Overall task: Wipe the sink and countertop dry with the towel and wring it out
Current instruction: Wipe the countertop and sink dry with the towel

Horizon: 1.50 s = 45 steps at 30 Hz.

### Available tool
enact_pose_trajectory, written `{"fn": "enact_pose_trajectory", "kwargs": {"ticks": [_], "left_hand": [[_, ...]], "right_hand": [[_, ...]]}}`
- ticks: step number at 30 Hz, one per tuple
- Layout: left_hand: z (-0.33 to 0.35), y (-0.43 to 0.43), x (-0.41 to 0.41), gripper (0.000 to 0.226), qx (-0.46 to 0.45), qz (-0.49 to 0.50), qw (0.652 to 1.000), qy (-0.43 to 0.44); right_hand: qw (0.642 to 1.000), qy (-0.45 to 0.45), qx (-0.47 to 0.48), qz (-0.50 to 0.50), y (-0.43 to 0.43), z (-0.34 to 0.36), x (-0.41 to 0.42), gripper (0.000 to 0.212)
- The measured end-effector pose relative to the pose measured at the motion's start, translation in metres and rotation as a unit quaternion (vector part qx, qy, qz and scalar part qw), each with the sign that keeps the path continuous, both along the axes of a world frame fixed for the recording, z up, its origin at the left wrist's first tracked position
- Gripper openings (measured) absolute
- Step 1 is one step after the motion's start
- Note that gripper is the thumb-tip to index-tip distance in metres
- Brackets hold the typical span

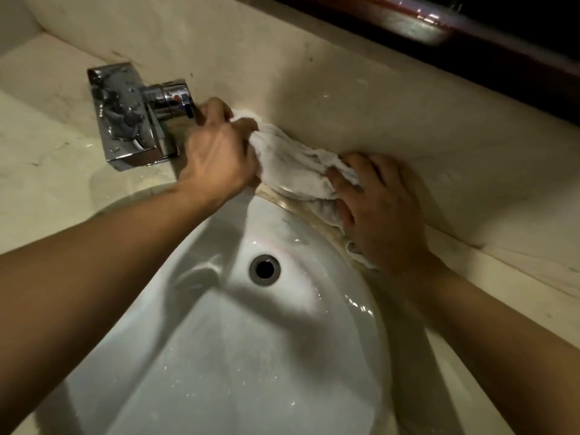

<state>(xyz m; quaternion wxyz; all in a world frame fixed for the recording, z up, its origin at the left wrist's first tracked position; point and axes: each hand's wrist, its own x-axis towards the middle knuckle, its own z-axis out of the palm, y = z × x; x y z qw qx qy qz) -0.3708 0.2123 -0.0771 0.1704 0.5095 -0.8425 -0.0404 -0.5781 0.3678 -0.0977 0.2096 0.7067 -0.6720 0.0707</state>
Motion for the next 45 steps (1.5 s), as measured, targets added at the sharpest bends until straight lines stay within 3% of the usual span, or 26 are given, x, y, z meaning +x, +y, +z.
{"fn": "enact_pose_trajectory", "kwargs": {"ticks": [6, 15, 21, 24, 26, 31, 35, 39, 45], "left_hand": [[-0.022, 0.009, -0.005, 0.081, 0.045, -0.008, 0.999, -0.015], [-0.022, -0.003, -0.004, 0.056, 0.035, -0.028, 0.999, -0.010], [-0.013, 0.030, 0.022, 0.047, 0.103, -0.064, 0.992, -0.013], [-0.005, 0.045, 0.034, 0.050, 0.095, -0.075, 0.992, -0.039], [0.002, 0.053, 0.027, 0.051, 0.063, -0.082, 0.994, -0.028], [0.009, 0.048, -0.031, 0.050, -0.018, -0.114, 0.993, 0.011], [-0.013, 0.054, -0.056, 0.043, -0.046, -0.154, 0.985, 0.059], [-0.030, 0.042, -0.042, 0.038, -0.054, -0.151, 0.983, 0.085], [-0.025, 0.010, -0.015, 0.044, -0.041, -0.104, 0.992, 0.050]], "right_hand": [[0.999, -0.031, 0.003, 0.019, 0.005, 0.001, 0.005, 0.045], [0.999, -0.008, 0.029, 0.016, -0.007, 0.003, 0.008, 0.037], [0.986, -0.126, 0.093, 0.055, 0.007, 0.009, 0.012, 0.037], [0.974, -0.166, 0.129, 0.083, 0.023, 0.017, 0.014, 0.038], [0.976, -0.176, 0.100, 0.080, 0.036, 0.022, 0.010, 0.035], [0.990, -0.133, -0.032, 0.020, 0.062, 0.027, -0.021, 0.032], [0.995, -0.085, -0.022, -0.049, 0.073, 0.011, -0.039, 0.036], [0.997, -0.074, -0.019, -0.030, 0.059, 0.001, -0.025, 0.035], [0.999, -0.041, -0.016, 0.006, 0.017, 0.000, -0.002, 0.040]]}}
